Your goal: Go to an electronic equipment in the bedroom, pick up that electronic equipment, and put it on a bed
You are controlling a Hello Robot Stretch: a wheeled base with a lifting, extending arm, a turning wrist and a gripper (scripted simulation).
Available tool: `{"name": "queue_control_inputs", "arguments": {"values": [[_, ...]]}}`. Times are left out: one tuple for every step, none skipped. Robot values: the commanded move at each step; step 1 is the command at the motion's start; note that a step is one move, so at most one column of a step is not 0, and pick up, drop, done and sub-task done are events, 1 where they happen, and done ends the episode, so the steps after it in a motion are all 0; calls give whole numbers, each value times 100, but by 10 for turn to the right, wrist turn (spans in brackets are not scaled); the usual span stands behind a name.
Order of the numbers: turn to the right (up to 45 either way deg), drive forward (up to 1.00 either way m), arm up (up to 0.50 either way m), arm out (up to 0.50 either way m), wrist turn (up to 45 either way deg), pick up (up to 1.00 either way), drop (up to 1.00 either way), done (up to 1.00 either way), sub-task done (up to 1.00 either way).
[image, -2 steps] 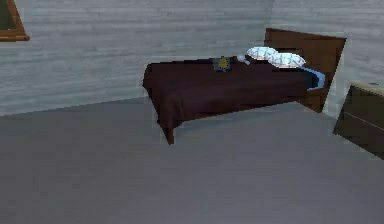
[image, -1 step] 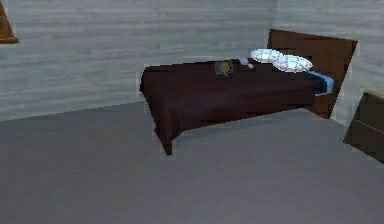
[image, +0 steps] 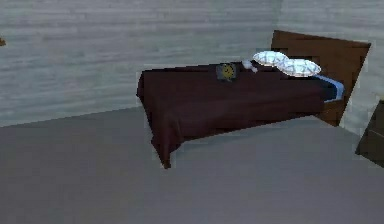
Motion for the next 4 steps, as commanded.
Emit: {"name": "queue_control_inputs", "arguments": {"values": [[420, 0, 0, 0, 0, 0, 0, 0, 0], [0, 100, 0, 0, 0, 0, 0, 0, 0], [0, 65, 0, 0, 0, 0, 0, 0, 0], [-450, 0, 0, 0, 0, 0, 0, 0, 0]]}}
